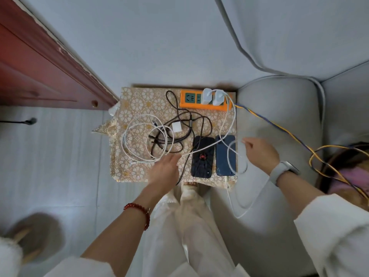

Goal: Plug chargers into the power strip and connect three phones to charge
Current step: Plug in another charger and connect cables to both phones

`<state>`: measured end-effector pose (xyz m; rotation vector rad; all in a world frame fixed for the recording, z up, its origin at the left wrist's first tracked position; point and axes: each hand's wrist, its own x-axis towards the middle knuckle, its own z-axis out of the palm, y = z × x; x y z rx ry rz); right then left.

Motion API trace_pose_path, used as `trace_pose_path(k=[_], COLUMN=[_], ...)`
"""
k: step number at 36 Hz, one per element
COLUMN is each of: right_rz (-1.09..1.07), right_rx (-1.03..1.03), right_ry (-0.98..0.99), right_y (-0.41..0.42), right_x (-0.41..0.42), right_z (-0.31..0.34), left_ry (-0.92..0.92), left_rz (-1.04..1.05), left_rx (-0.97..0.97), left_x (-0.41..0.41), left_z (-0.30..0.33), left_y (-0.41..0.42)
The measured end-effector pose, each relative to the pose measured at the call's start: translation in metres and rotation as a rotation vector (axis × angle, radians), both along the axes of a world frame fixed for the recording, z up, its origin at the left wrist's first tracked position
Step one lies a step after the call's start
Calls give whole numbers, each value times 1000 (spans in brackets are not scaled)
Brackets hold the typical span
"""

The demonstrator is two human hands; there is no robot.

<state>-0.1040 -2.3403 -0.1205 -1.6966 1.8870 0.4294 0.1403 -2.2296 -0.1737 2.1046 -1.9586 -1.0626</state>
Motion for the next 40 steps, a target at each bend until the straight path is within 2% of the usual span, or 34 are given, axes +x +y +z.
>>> trace_pose_path(k=[2, 4, 7, 10, 12, 15, 17, 18, 20, 23, 26, 28, 30, 31, 33, 35, 37, 40], right_rz=[51, 51, -8, 87, 223, 576, 689, 698, 623, 444, 202, 5, -55, -7, 148, 250, 339, 462], right_rx=[190, 249, 29, -316, -382, -235, -49, 7, 2, -291, -490, -501, -487, -493, -544, -627, -654, -403], right_ry=[82, 122, 49, -179, -350, -393, -333, -342, -463, -577, -512, -435, -353, -307, -256, -363, -535, -734], right_y=[3, 3, 0, 7, 18, 38, 47, 49, 50, 41, 23, 9, 0, -3, -3, 7, 23, 46], right_x=[-8, -14, -11, 15, 44, 79, 92, 96, 99, 91, 78, 68, 63, 63, 68, 81, 98, 121], right_z=[-7, -10, -6, 9, 20, 14, 3, 0, 3, 14, 26, 27, 29, 31, 37, 48, 62, 70], left_ry=[-72, -160, -274, -356, -350, -224, -105, -51, 39, 159, 195, 191, 204, 252, 537, 892, 1140, 1318], left_rz=[-68, -106, -105, -79, -61, -36, -20, -9, 16, 137, 222, 252, 340, 431, 671, 873, 1015, 1131], left_rx=[230, 349, 350, 235, 118, -180, -385, -422, -413, -306, -265, -249, -205, -145, 7, 137, 187, 179], left_x=[-7, -10, -6, -2, -2, -3, 3, 8, 22, 48, 64, 68, 68, 67, 65, 63, 62, 61], left_z=[-15, -27, -37, -36, -26, -1, 18, 27, 42, 56, 67, 72, 77, 82, 97, 115, 129, 144], left_y=[3, 7, 7, 3, 1, 3, 5, 7, 8, 10, 8, 4, -4, -8, -17, -25, -33, -46])
